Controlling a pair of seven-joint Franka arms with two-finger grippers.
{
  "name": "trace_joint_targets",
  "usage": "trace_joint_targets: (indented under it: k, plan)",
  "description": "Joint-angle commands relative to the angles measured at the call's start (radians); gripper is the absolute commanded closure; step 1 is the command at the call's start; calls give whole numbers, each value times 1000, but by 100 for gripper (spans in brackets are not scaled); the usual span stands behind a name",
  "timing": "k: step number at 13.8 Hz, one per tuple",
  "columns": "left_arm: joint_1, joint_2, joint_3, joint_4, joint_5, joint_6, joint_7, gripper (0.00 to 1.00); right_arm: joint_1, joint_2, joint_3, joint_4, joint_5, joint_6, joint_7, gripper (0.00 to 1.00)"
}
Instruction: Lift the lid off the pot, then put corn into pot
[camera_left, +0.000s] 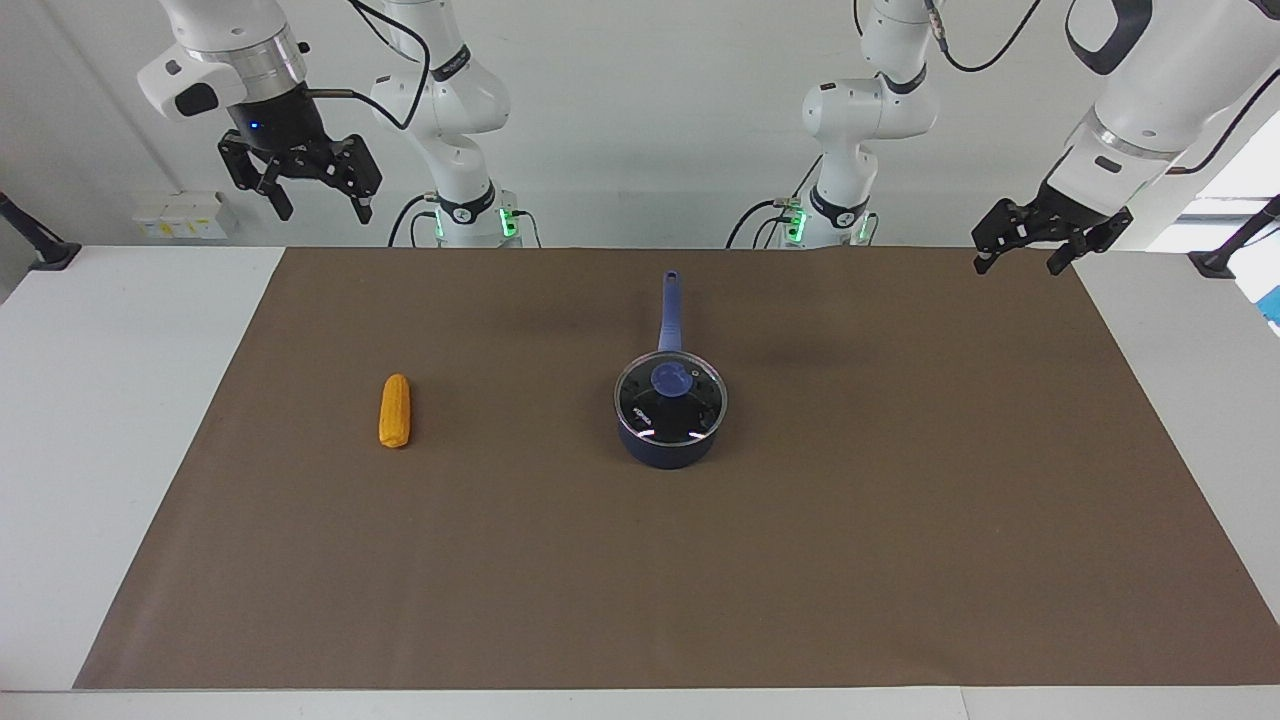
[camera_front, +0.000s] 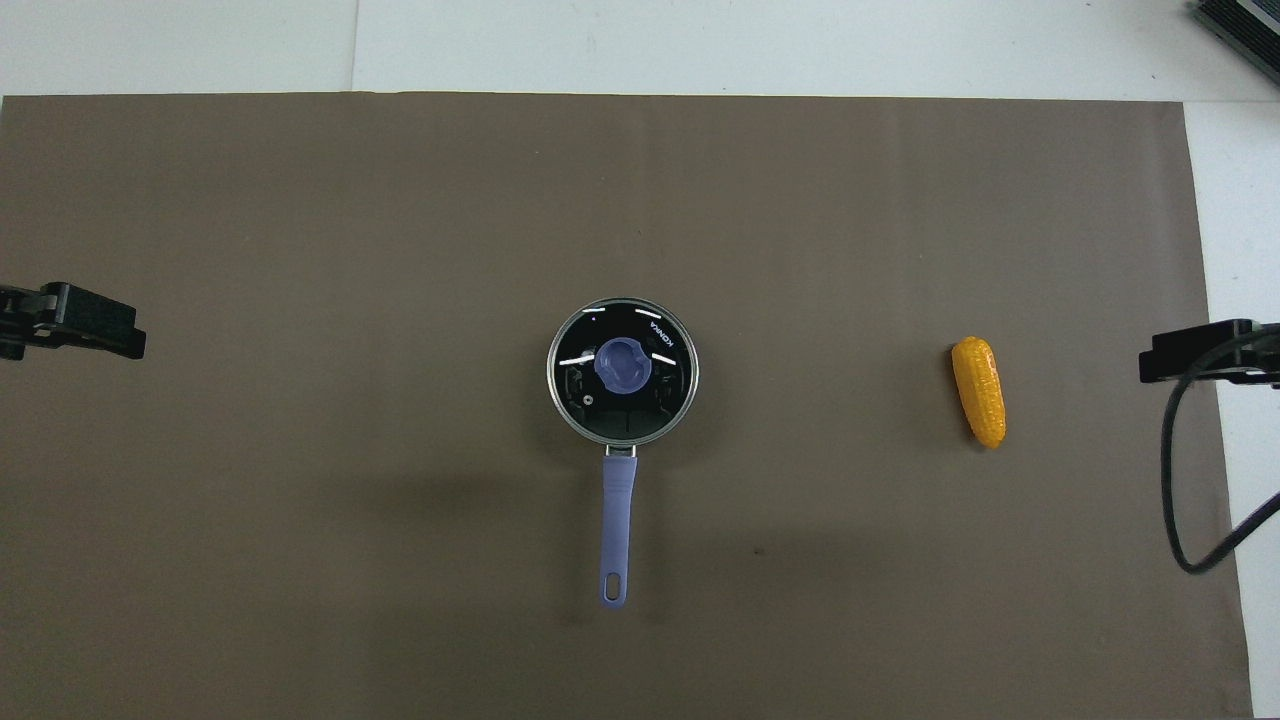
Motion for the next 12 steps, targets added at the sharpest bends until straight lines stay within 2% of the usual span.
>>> trace_joint_targets:
  k: [1, 6, 9, 12]
  plan:
    - [-15, -38, 10, -65, -4, 40, 1, 0, -9, -13, 4, -14, -10, 7, -24, 0]
    - [-58, -47, 9, -141, -5, 100, 0, 0, -9, -13, 3, -12, -10, 7, -26, 0]
    - [-93, -47, 10, -206, -4, 183, 1, 0, -9, -13, 3, -12, -8, 7, -26, 0]
    - [-130, -26, 10, -236, -4, 229, -2, 0, -9, -13, 3, -12, -10, 7, -24, 0]
